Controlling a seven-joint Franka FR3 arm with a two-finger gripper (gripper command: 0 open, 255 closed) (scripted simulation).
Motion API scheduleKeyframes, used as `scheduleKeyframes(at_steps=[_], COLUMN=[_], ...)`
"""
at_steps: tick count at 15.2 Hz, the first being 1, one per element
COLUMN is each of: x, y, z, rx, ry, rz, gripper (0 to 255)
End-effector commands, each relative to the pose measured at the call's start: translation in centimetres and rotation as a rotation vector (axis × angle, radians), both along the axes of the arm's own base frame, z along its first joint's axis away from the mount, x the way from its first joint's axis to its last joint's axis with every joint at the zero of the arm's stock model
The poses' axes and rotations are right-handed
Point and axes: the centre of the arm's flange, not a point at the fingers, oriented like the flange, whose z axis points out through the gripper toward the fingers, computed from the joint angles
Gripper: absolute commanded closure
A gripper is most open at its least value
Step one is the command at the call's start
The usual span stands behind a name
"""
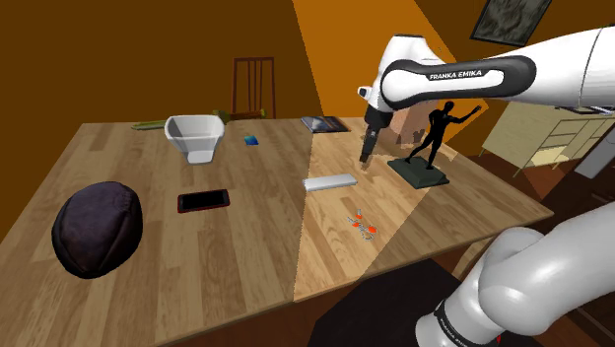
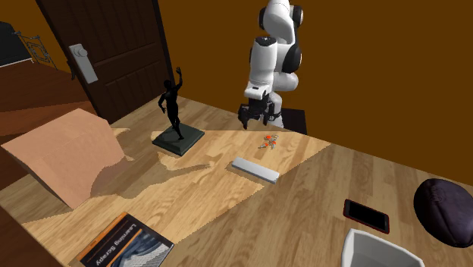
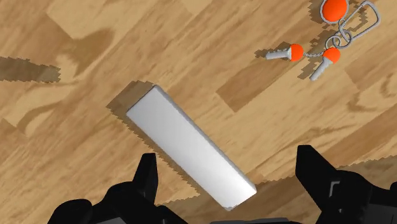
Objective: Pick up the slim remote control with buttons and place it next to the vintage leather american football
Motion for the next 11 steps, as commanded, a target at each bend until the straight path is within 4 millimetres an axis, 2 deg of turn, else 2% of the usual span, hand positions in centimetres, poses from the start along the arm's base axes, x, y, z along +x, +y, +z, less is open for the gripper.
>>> scheduleKeyframes(at_steps=[1,6,11], x=[1.8,6.3,10.5], y=[-0.1,0.3,1.8], z=[-2.5,-7.7,-13.0], rx=[0.004,0.017,0.031], ry=[0.015,0.052,0.089], rz=[0.088,0.295,0.502], gripper=[0,0,0])
